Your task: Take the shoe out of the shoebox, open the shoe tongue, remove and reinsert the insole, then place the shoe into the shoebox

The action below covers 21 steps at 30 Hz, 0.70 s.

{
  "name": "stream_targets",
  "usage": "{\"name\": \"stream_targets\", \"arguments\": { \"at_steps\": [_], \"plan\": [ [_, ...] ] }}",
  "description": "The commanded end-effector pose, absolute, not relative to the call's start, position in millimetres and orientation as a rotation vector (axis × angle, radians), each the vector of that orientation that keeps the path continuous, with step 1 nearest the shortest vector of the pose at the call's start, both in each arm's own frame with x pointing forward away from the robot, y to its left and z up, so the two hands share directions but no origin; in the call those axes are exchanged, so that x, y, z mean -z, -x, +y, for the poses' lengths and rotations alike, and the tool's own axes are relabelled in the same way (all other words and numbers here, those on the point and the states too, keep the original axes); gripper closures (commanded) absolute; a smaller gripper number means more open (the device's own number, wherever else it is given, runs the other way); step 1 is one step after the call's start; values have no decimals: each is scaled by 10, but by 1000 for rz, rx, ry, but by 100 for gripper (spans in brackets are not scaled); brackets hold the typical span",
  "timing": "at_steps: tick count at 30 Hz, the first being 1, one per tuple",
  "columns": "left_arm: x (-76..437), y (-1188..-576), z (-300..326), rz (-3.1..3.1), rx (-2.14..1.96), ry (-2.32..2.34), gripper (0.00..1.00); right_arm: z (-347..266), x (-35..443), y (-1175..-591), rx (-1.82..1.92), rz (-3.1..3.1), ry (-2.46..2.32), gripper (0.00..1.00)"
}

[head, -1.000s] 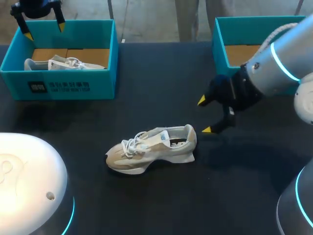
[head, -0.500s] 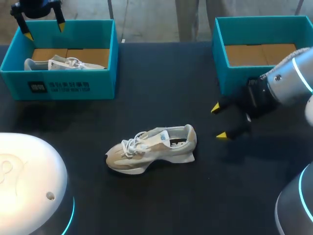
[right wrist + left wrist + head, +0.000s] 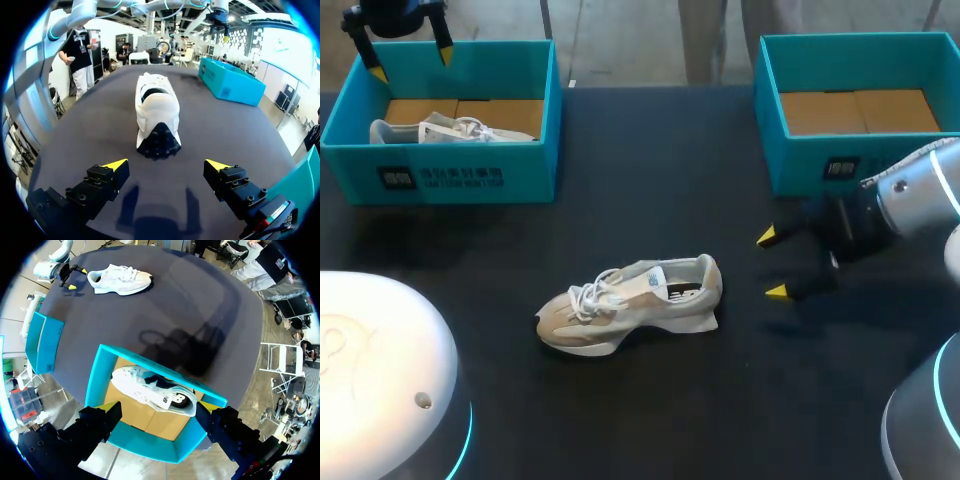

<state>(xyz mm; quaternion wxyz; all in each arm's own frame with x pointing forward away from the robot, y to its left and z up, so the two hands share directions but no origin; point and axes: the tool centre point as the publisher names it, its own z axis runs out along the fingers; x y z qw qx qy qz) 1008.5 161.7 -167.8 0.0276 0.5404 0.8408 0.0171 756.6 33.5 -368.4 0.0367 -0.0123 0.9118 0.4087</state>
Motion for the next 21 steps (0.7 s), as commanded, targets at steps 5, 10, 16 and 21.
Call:
{"name": "stream_targets", "arguments": {
  "at_steps": [5, 10, 16, 21],
  "plan": [
    [1678, -10084, 1619, 2596, -56, -1669, 0, 412, 3756, -7521, -1287, 2780, 14, 0],
    [1678, -10084, 1619, 2596, -56, -1669, 0, 537, 3799, -7487, -1287, 2783, 14, 0],
    [1678, -10084, 1619, 2596, -56, -1669, 0, 711, 3834, -7454, -1290, 2784, -5, 0],
    [1678, -10084, 1619, 2596, -56, -1669, 0, 829, 3849, -7468, -1293, 2780, -8, 0]
  ]
}}
